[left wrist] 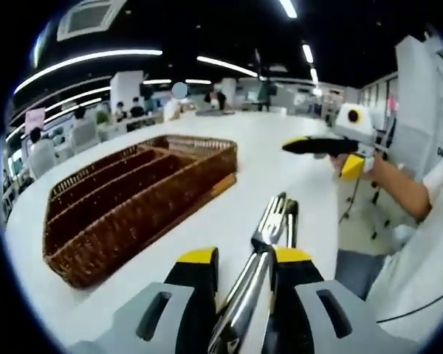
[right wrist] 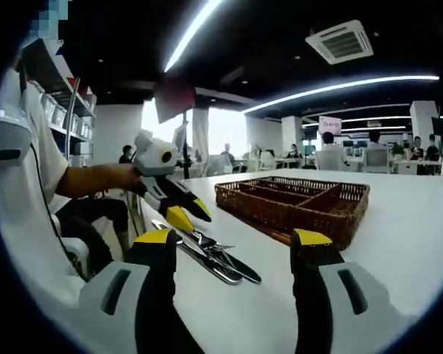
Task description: Arrange the knives, forks, and spoons in their matching storage slots by inserting each utensil handle-first until every utensil is classified and aligned in the correct compartment
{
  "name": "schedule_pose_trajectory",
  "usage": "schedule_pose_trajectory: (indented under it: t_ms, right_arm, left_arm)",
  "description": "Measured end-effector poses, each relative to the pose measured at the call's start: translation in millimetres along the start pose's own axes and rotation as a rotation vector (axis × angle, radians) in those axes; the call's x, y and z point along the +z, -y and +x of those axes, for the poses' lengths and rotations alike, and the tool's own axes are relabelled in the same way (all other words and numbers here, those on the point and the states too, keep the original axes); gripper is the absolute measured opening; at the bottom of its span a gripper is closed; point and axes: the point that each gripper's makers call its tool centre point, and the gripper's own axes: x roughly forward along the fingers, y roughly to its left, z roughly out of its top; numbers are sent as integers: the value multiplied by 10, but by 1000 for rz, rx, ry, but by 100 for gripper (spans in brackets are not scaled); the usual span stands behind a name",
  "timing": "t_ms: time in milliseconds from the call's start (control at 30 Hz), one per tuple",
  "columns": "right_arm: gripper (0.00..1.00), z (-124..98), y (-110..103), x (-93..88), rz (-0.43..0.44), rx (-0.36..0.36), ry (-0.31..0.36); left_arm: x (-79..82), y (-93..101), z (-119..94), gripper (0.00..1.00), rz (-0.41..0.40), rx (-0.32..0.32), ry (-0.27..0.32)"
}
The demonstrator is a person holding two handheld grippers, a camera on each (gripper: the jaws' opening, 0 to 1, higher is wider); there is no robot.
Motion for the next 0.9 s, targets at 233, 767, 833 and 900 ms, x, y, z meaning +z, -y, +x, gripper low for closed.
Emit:
schedule_pose_trajectory:
  t_ms: [233, 767, 833, 900]
  right_arm:
    - [65, -1, 53, 81, 9, 7, 29]
    - [65, 7, 108, -41, 30, 5, 0]
    - [64, 5, 108, -38, 32, 2, 2]
    - [64, 5, 105, -35, 36, 2, 4]
  left_arm:
    - [-42, -71, 14, 26, -7, -7, -43]
    - [-130, -71, 97, 22, 21, -70, -156]
    - [-128, -48, 114, 19, 29, -94, -181]
    - [-115, -58, 136, 18, 44, -95, -195]
